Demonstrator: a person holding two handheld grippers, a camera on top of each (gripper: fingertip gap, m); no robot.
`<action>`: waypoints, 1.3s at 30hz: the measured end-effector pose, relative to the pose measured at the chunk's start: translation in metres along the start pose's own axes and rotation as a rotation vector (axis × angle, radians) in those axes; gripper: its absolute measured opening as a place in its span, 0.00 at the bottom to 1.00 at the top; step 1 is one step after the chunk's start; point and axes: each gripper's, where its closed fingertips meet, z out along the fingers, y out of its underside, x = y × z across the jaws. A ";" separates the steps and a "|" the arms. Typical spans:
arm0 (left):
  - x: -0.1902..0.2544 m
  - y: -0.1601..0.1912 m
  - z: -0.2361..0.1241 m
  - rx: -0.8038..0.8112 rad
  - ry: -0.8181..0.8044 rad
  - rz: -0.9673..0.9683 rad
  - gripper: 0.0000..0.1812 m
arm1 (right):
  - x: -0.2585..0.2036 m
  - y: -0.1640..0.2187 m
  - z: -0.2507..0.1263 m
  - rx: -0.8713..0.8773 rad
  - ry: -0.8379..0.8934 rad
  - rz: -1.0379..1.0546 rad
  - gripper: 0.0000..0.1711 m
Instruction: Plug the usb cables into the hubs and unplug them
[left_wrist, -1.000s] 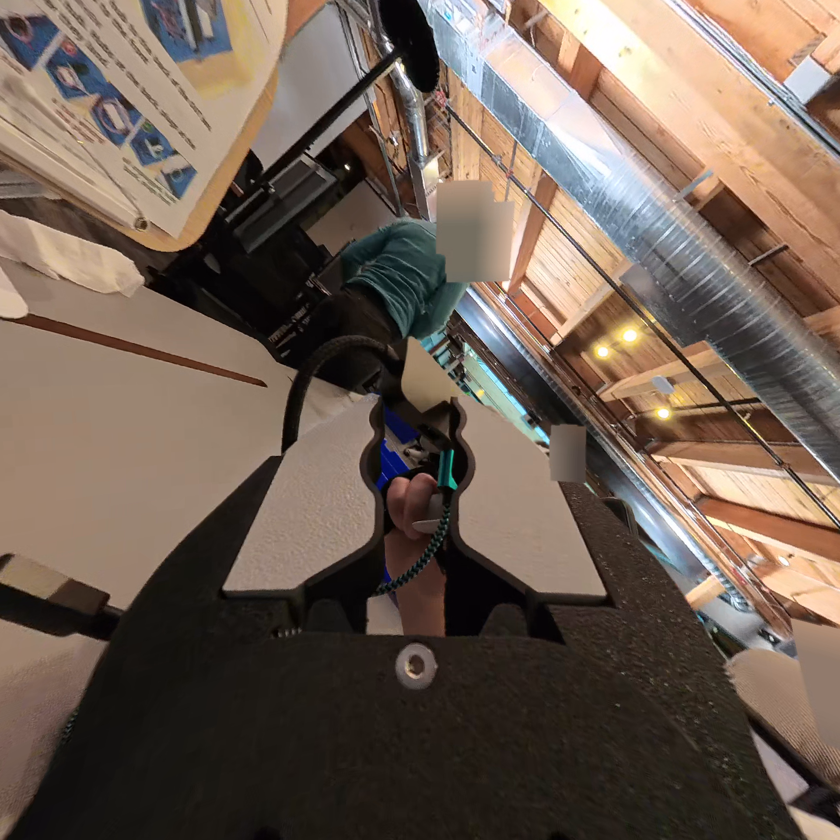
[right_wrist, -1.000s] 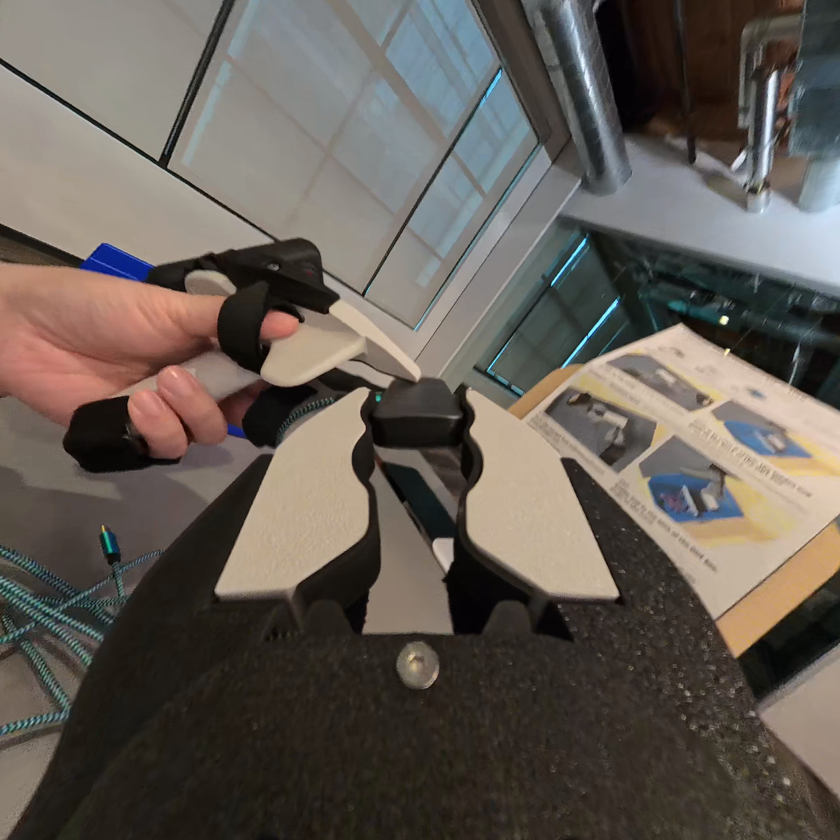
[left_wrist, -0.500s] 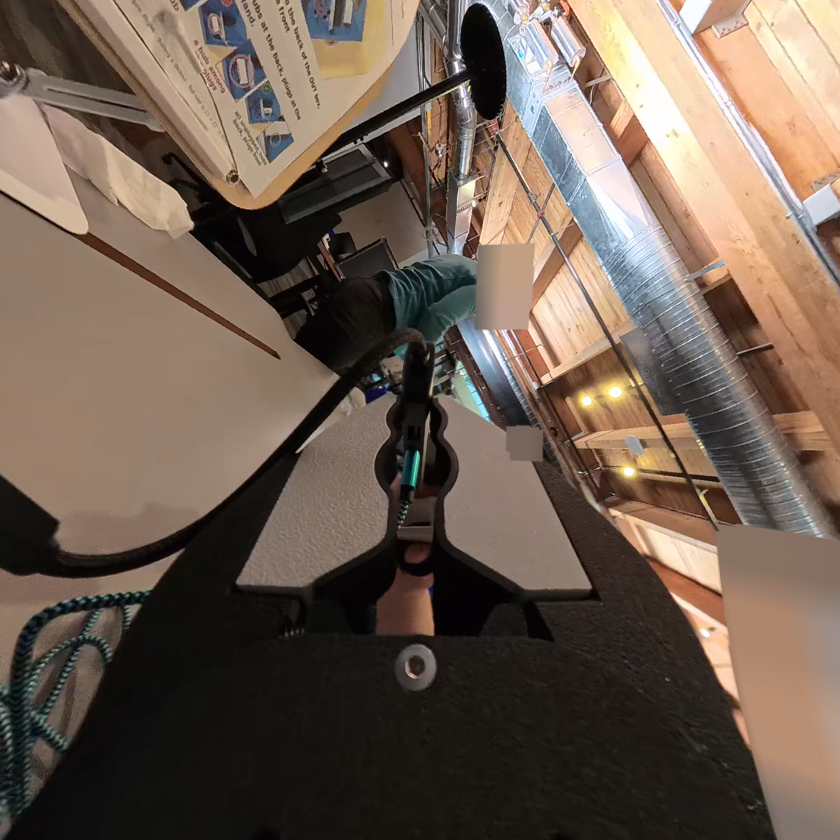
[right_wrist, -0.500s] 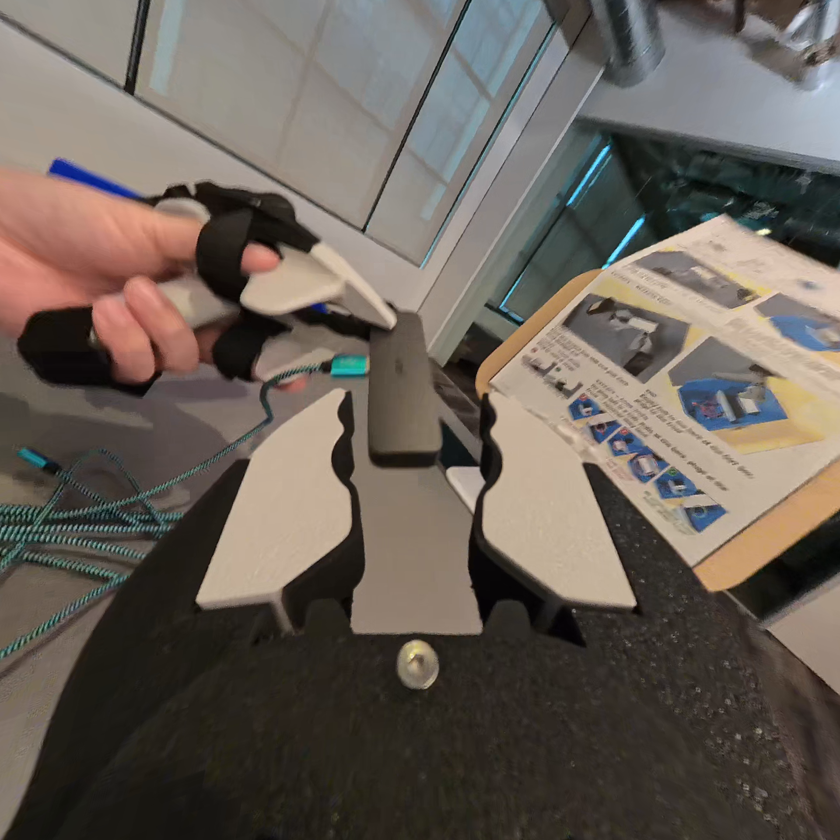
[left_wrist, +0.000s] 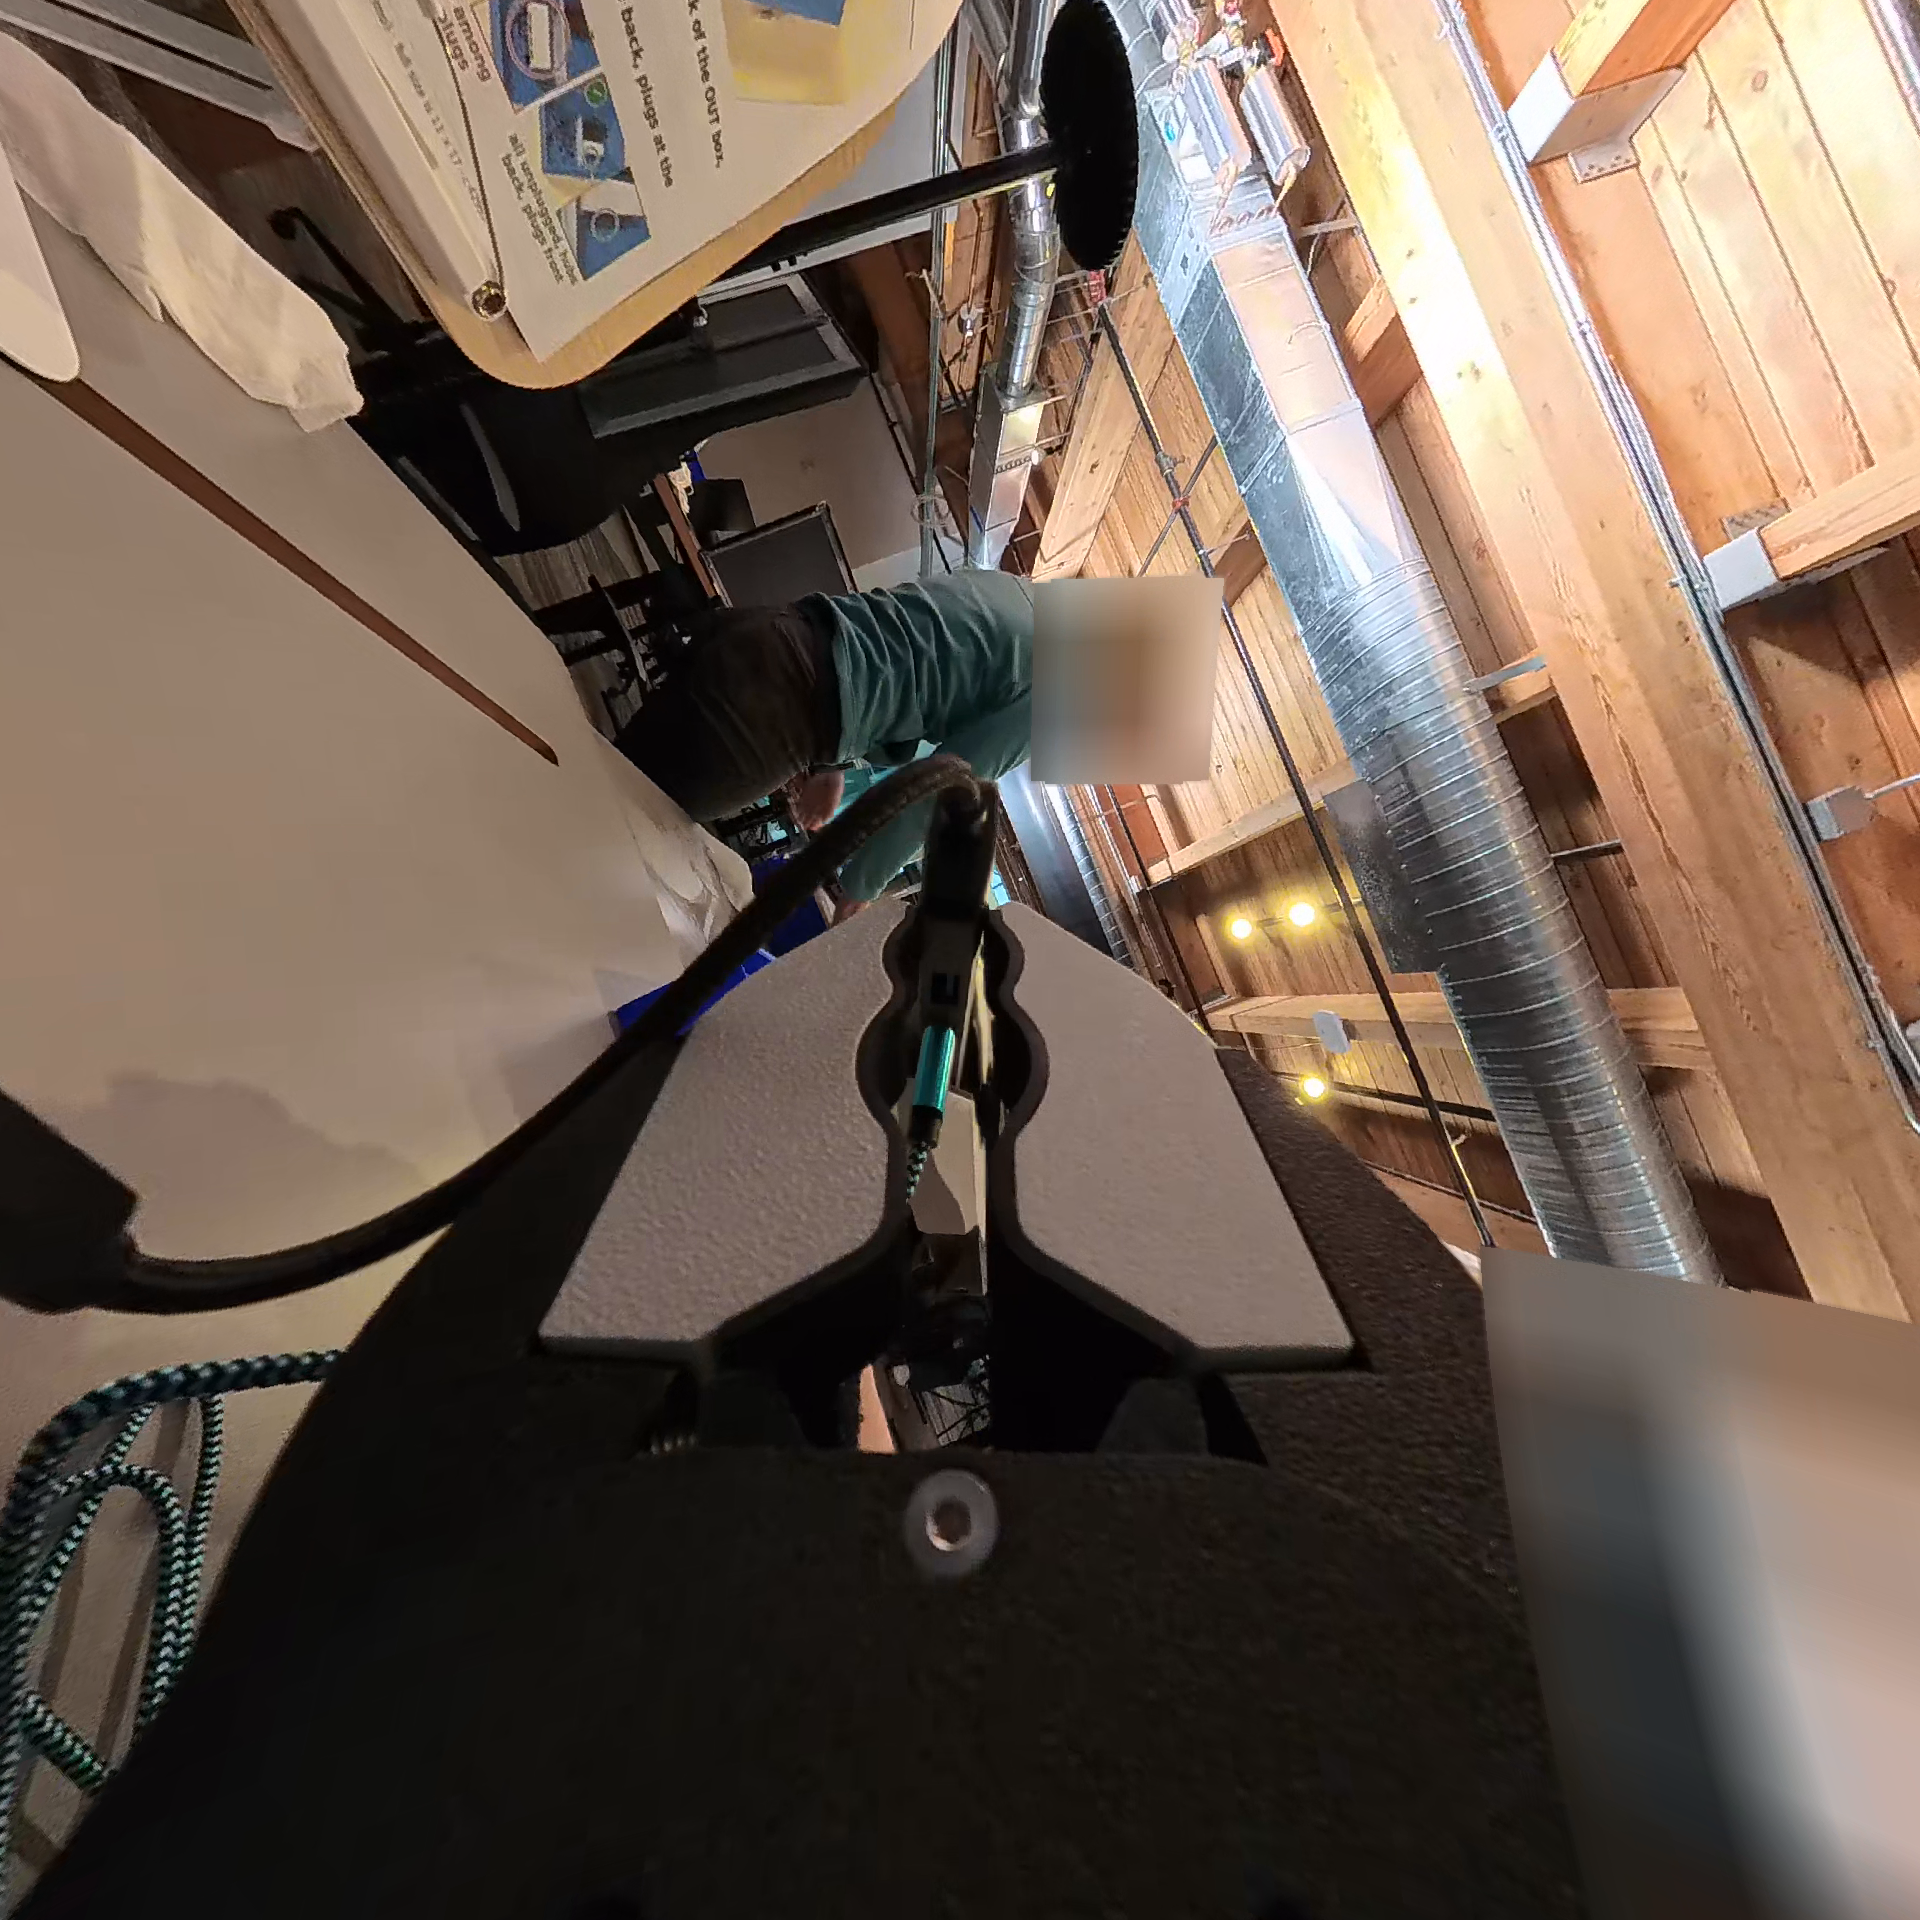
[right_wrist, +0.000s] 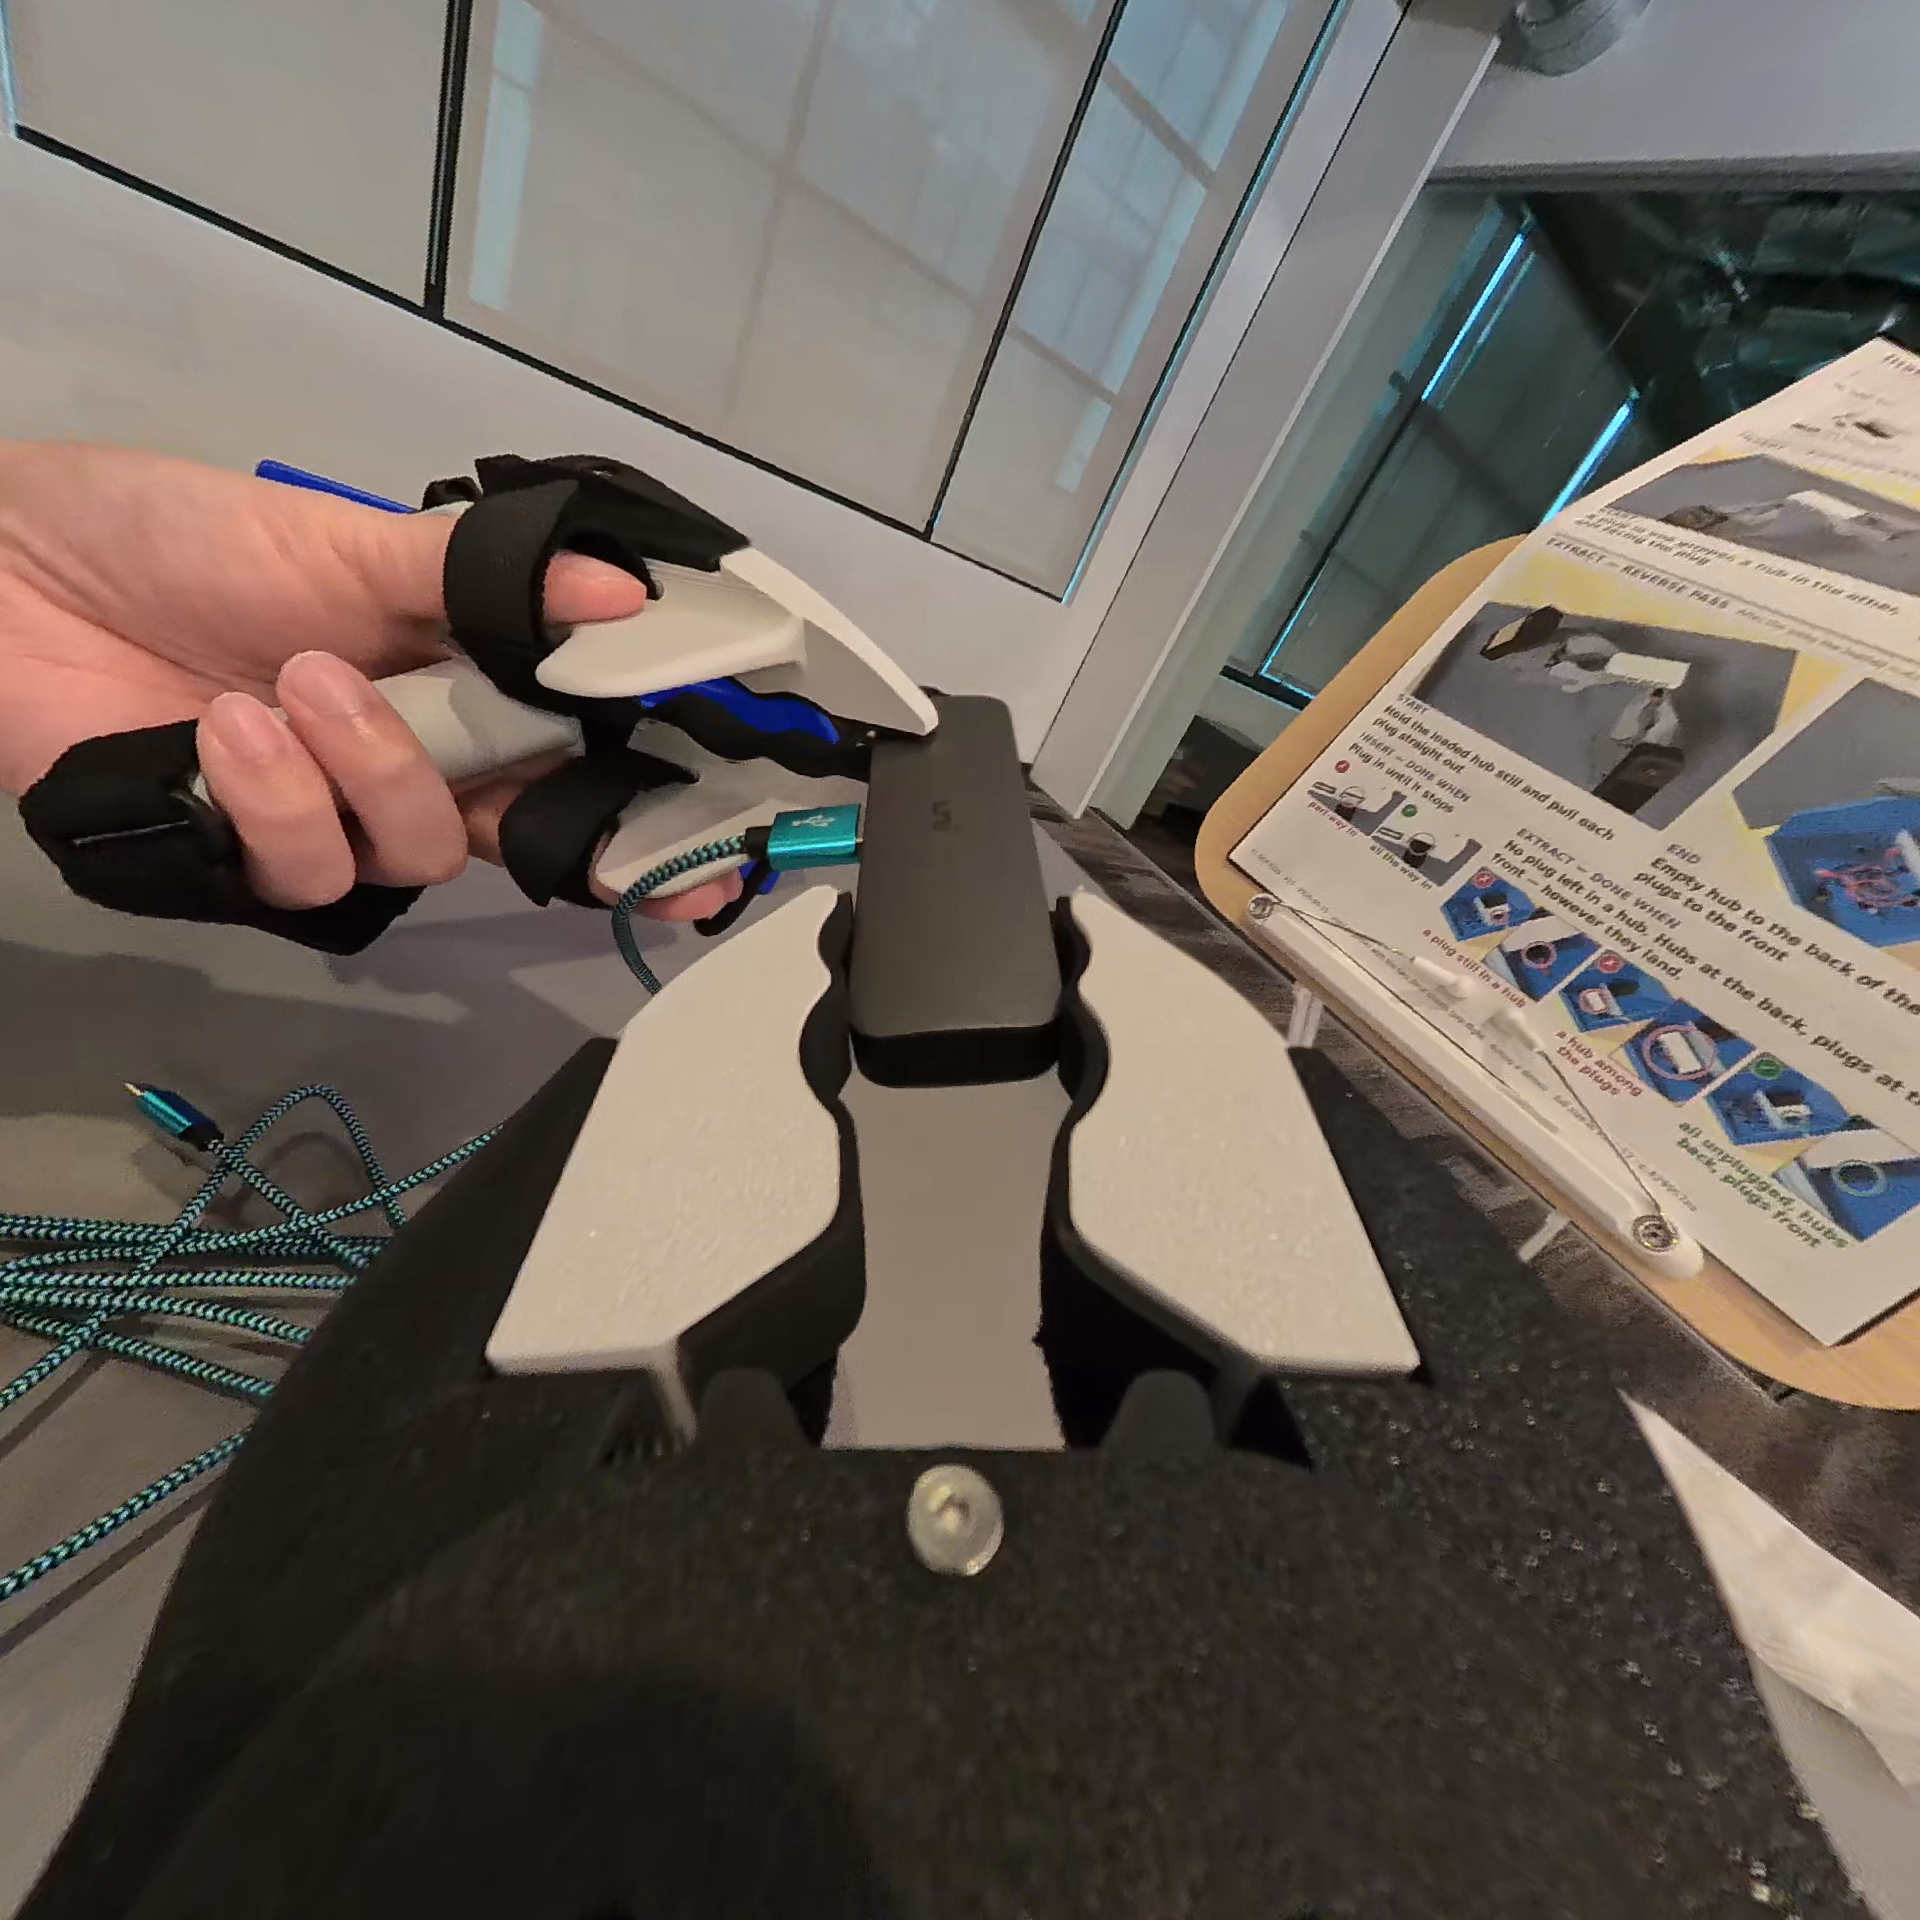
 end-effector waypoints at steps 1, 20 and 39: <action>0.000 0.000 0.000 -0.001 0.002 0.001 0.06 | 0.000 0.000 0.000 0.003 -0.002 0.007 0.21; -0.004 0.011 -0.014 -0.064 -0.055 0.132 0.20 | 0.015 0.053 0.001 0.018 0.068 0.631 0.20; -0.029 0.019 -0.004 -0.039 -0.619 1.322 0.22 | 0.014 0.064 0.006 0.011 0.106 0.983 0.20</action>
